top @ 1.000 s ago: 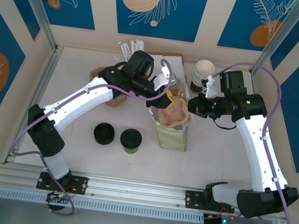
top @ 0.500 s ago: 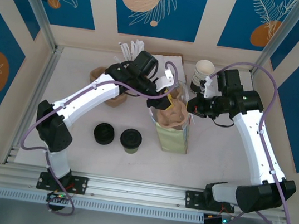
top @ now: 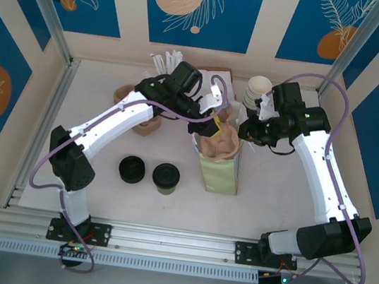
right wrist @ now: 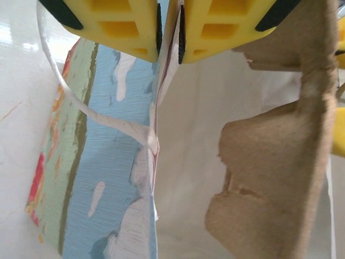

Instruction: Pack the takeout coffee

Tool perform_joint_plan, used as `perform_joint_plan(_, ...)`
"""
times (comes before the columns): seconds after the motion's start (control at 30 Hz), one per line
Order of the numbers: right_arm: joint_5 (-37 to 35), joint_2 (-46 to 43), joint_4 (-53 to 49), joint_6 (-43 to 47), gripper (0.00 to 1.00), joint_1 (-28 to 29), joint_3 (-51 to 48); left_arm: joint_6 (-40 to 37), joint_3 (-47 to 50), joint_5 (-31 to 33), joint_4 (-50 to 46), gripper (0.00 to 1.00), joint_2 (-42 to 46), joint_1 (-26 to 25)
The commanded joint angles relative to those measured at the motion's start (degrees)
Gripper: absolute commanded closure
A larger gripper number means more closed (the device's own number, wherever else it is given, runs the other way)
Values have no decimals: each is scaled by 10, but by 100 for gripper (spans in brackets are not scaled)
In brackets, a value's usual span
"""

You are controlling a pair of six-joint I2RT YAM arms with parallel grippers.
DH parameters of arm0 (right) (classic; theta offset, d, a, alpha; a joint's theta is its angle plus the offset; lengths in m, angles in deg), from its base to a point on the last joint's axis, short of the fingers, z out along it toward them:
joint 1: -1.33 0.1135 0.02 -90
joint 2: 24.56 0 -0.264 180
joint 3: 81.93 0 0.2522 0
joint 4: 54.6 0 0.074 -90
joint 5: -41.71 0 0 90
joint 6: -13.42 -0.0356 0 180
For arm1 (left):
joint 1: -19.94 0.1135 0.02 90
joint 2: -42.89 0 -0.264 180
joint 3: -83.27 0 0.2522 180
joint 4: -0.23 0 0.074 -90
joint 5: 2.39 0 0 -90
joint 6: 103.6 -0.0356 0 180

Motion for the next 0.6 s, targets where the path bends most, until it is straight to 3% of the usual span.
perform_joint_plan(0.0, -38, 14, -31, 5, 81, -1, 26, -13, -31, -10, -31, 73, -14, 6)
perform_joint_plan(0.17, -57, 31, -42, 3, 84, 6, 49, -4, -34, -24, -26, 73, -19, 6)
perform_joint_plan(0.4, -42, 50, -42, 42, 96, 27, 56, 15, -77, -23, -24, 74, -34, 6)
perform_joint_plan(0.57, -18, 39, -23, 63, 97, 34, 33, 18, -83, -9, -10, 74, -35, 7)
